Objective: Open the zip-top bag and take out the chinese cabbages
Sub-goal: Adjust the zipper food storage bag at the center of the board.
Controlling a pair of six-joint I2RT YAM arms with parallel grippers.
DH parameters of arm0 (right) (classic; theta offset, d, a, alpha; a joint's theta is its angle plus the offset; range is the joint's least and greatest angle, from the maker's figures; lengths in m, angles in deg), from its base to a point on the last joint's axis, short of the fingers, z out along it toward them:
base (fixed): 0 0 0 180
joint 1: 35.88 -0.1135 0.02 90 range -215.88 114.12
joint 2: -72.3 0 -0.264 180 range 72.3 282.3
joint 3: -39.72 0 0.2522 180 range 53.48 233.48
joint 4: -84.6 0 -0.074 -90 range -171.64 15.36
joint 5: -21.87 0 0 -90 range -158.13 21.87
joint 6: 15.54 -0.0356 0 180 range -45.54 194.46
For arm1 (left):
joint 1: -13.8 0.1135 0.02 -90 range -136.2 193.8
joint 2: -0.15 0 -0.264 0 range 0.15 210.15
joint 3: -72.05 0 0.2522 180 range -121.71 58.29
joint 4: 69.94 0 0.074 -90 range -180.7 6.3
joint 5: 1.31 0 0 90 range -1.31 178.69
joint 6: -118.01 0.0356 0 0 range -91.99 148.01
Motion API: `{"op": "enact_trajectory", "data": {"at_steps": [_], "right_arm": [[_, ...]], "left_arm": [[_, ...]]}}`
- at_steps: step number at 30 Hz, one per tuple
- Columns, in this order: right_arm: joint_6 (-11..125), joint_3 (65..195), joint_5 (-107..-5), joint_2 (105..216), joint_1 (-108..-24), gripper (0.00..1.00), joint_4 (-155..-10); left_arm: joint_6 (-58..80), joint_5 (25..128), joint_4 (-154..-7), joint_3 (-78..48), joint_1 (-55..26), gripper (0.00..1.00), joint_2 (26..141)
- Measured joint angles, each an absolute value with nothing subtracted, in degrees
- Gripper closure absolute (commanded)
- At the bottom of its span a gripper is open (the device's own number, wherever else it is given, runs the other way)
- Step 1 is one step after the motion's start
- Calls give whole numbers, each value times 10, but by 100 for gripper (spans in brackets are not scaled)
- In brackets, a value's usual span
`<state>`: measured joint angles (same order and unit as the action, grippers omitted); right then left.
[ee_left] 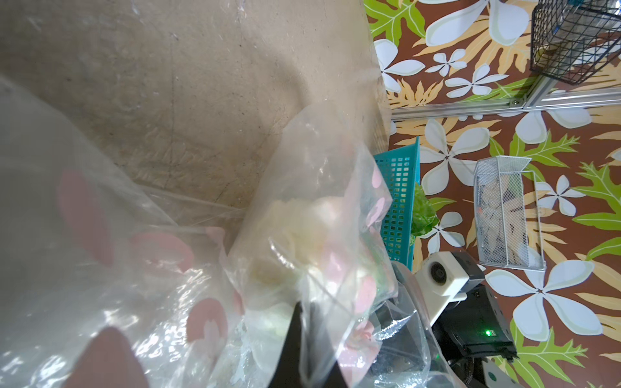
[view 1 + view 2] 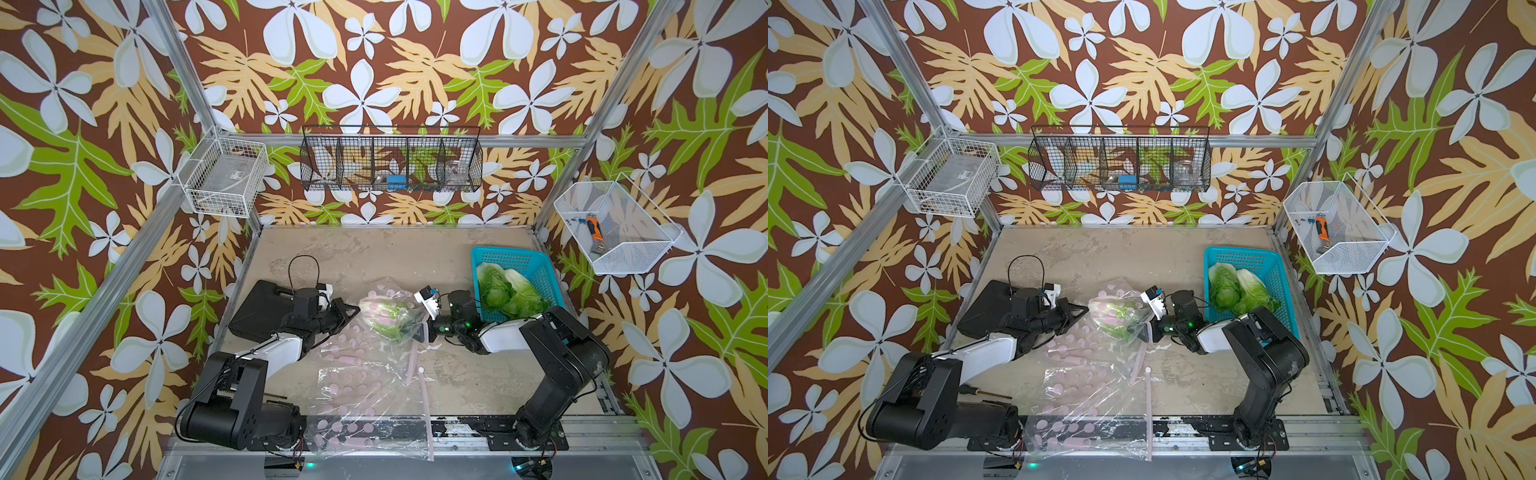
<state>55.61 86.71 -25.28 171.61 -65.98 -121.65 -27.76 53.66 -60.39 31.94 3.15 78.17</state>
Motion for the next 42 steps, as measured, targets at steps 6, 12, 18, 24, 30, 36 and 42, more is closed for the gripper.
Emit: {"op": "enact_trajectory", "data": {"at_steps": [6, 12, 18, 24, 30, 36, 42], "right_arm": [[580, 852, -284, 1722, -666, 35, -1227], [546, 843, -293, 1751, -669, 44, -1308], [483, 846, -282, 1791, -670, 64, -1399], [446, 858, -272, 1790, -671, 100, -1416], [466, 873, -272, 1745, -671, 100, -1339], [518, 907, -268, 1702, -671, 100, -1213], [555, 916, -261, 1664, -670, 100, -1123]], "left_arm": [[-271, 542, -607, 320, 31, 100, 790], [-269, 553, -608, 320, 22, 100, 795], [-267, 564, -608, 320, 17, 100, 801], [-261, 582, -609, 320, 17, 100, 788], [-255, 645, -623, 315, 16, 100, 727], [-233, 741, -649, 316, 17, 100, 673], [-229, 810, -655, 360, 18, 100, 613]]}}
